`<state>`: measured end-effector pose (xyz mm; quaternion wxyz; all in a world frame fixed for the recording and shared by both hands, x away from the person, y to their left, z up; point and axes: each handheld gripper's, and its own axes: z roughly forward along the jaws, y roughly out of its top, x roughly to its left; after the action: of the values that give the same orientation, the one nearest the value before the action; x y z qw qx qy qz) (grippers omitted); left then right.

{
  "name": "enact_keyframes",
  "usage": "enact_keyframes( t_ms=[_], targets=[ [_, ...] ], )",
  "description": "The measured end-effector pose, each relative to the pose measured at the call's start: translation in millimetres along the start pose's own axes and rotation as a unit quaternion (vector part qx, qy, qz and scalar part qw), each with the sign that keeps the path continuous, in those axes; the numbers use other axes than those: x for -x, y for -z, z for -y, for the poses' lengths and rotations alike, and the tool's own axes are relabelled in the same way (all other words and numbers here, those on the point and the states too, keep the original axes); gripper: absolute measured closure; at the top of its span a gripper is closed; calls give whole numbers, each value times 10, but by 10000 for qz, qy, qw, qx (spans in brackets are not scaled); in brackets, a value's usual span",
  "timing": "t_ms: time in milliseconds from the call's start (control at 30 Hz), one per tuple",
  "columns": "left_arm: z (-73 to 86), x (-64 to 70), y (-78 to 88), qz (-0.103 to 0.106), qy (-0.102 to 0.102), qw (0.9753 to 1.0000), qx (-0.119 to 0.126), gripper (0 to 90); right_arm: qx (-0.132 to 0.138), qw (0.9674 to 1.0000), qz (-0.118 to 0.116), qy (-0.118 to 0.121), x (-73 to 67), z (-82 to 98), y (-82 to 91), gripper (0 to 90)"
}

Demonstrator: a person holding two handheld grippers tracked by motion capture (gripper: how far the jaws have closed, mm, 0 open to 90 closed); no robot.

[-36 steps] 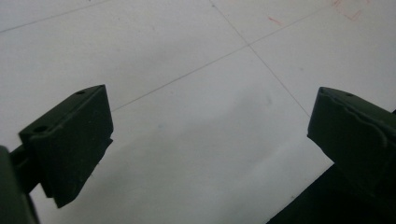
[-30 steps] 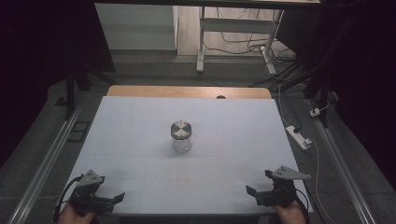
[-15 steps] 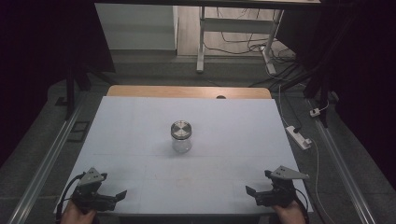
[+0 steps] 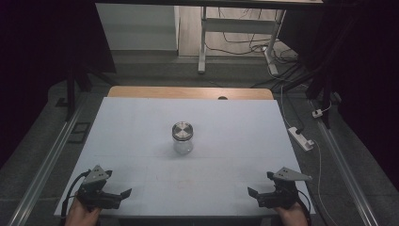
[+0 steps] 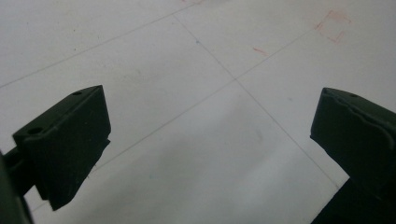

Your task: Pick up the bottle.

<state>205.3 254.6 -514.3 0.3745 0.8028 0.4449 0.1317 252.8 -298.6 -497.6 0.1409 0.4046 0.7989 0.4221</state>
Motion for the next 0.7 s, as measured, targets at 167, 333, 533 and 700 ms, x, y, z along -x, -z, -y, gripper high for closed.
enact_keyframes(
  t_ms=[167,333,533,700],
  targets=[
    [-68,18,-58,104,-140,9998,-60,0,-7,10000,-10,13,-1,0,-1,0],
    [-129,0,-118,230,-276,9993,47,0,-5,10000,-6,45,-6,-1,-4,0],
    [-195,-44,-208,367,-375,9984,203,0,-25,10000,-6,64,-8,-2,-6,0],
    [-278,-42,-305,466,-414,9976,301,0,-37,10000,4,75,-11,-3,-9,0]
  ],
)
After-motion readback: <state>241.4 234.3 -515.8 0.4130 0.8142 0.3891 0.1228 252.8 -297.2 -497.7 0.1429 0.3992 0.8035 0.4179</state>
